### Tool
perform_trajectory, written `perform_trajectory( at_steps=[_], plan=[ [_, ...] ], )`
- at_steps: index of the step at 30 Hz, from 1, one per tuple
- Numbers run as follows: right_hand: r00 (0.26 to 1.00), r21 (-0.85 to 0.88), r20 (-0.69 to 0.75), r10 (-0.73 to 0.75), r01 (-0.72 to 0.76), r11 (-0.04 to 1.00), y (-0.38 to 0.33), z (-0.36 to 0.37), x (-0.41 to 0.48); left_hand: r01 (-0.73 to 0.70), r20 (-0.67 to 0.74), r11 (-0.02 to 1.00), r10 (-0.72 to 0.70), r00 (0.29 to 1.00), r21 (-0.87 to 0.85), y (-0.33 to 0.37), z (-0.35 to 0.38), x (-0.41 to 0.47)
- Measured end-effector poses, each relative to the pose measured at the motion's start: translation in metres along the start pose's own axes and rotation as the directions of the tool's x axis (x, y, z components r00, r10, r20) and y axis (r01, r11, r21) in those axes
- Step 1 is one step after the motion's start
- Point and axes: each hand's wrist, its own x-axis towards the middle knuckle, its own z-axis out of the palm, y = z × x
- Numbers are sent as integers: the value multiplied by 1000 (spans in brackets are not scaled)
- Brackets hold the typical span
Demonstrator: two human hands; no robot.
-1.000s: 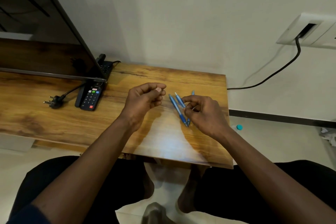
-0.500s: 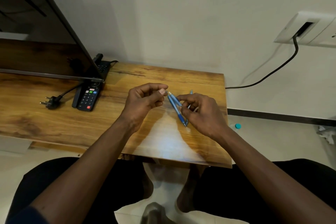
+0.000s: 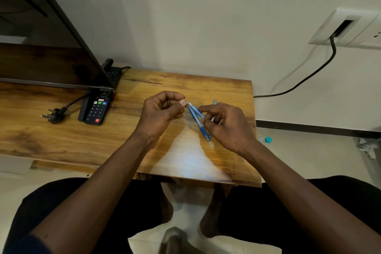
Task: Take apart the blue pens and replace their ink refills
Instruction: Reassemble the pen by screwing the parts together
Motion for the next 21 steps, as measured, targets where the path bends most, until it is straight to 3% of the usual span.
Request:
perform_trajectory(
  at_steps=[21],
  plan=[
    [1000,-75,0,-20,20,997,-3,-2,-2,-107,7,988,107,994,115,-3,-1,0]
  ],
)
